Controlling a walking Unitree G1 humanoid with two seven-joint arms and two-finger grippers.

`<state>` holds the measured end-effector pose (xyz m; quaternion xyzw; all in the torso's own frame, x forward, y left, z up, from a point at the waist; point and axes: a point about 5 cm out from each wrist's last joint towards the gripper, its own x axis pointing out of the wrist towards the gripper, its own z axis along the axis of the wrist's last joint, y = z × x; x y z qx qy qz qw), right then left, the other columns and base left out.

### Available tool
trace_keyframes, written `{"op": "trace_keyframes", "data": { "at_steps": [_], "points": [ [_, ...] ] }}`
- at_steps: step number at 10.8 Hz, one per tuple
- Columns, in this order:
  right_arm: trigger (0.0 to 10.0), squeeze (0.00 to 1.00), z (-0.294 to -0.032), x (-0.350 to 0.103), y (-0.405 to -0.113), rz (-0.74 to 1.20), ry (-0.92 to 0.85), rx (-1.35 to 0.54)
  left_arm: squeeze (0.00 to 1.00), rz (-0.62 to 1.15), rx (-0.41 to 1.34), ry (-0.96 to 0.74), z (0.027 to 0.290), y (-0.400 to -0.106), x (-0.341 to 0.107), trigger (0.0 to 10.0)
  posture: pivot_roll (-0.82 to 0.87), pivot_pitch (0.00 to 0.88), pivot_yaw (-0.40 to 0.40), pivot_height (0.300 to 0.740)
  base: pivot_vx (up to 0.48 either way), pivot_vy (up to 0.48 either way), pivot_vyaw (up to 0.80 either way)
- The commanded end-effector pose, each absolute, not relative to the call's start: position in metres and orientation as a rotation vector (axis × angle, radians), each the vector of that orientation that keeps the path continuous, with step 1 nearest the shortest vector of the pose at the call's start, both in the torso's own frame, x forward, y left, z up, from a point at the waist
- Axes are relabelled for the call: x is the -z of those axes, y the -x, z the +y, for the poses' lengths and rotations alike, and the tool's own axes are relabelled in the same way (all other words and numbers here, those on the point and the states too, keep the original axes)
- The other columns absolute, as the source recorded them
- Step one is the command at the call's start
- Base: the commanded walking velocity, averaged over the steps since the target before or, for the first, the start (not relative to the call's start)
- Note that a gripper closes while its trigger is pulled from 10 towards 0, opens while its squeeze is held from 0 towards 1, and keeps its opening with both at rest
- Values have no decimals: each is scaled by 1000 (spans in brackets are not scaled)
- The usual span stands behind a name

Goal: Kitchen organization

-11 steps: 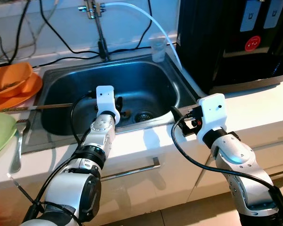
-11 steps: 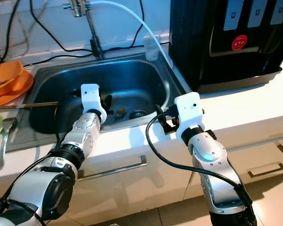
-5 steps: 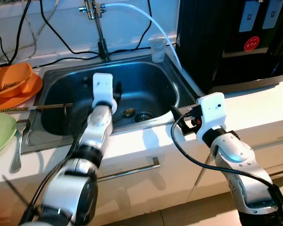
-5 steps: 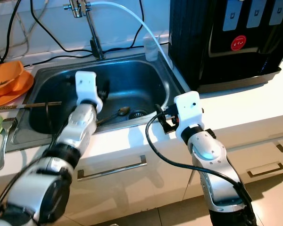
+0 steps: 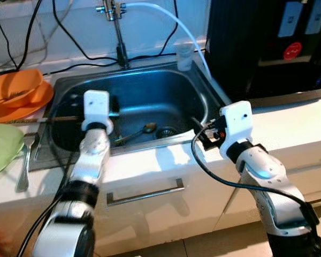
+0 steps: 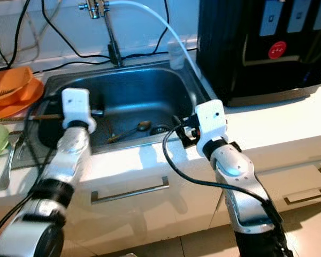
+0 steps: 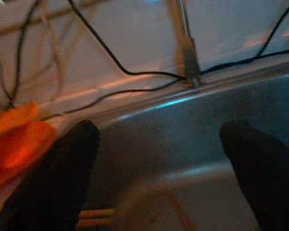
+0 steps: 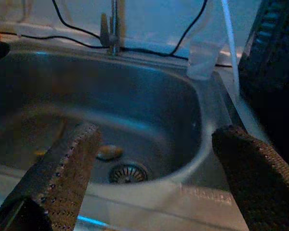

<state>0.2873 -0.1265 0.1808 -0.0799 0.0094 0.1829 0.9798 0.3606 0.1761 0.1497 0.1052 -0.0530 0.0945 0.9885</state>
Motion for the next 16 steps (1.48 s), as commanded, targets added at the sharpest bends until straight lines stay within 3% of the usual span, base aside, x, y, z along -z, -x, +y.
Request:
{"op": "trace_keyframes", "data": {
  "at_steps": [1,2,3,4,6,12,16],
  "points": [
    [10000,0,-122,-185,-290,-5,162,-390,1000,-134,-225,-233,184,-357,-158,10000,-70,0,91,740,0,0,0],
    [10000,0,-119,-185,-291,-11,160,-402,1000,-144,-237,-256,188,-350,-162,10000,-59,0,89,740,0,0,0],
    [10000,0,-117,-185,-292,-17,158,-409,369,-148,-244,-280,194,-342,-166,10000,-49,0,89,740,0,0,800],
    [10000,0,-116,-184,-292,-17,159,-414,0,-142,-256,-297,201,-335,-165,10000,-40,0,88,740,0,0,800],
    [10000,0,-114,-184,-294,-22,153,-416,0,-113,-246,-313,205,-327,-163,10000,-35,0,90,740,0,0,634],
    [10000,0,-112,-184,-295,-32,151,-418,0,42,-263,-239,203,-326,-169,10000,-31,0,100,740,0,0,0],
    [10000,0,-109,-179,-293,-12,144,-443,0,184,-382,-282,234,-313,-151,10000,-1,0,99,740,0,0,0]
  ]
}}
